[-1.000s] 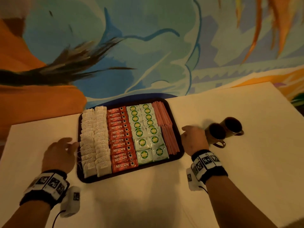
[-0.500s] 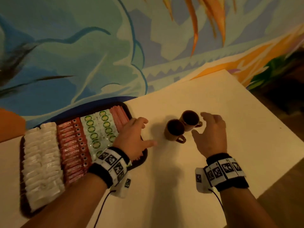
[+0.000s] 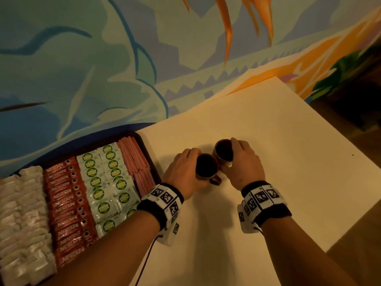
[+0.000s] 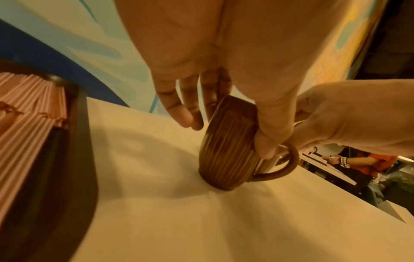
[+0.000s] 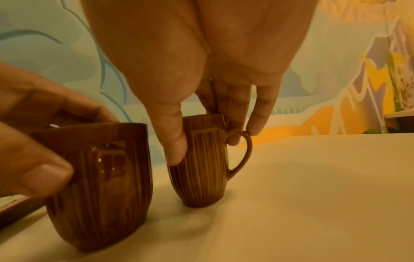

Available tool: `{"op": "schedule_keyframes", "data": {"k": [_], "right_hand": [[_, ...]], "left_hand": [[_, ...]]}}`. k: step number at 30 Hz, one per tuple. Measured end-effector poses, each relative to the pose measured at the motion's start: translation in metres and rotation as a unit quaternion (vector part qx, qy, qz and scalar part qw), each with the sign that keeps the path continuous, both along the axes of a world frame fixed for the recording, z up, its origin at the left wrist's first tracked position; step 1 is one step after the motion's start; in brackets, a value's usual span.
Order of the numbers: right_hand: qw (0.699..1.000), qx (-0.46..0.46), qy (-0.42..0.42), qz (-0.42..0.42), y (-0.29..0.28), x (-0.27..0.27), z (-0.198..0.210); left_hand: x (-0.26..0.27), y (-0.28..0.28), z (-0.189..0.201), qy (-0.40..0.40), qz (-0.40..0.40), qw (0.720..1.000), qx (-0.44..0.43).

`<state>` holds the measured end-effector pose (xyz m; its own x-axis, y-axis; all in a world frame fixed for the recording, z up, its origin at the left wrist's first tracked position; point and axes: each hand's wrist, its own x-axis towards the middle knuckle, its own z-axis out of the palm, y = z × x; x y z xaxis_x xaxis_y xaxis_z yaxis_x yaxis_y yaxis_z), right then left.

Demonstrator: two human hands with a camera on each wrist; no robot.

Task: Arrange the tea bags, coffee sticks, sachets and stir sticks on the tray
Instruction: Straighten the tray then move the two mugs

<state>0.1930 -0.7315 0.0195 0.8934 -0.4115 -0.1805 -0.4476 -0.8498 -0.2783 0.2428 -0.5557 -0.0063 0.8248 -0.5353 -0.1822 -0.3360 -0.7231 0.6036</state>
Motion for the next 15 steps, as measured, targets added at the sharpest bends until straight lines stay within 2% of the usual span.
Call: {"op": "schedule_keyframes", "data": {"k": [6, 15], "right_hand": [[1.000, -0.002, -0.003, -0.008, -0.001, 0.004, 0.001], [1.000, -0.023, 0.009, 0.001, -0.003, 0.006, 0.000]], "left_hand": [[0.023, 0.022, -0.005, -0.005, 0.065, 0.998, -0.021], [0.094, 0.060, -0.002, -0.028, 0.174, 0.984, -0.022]]}}
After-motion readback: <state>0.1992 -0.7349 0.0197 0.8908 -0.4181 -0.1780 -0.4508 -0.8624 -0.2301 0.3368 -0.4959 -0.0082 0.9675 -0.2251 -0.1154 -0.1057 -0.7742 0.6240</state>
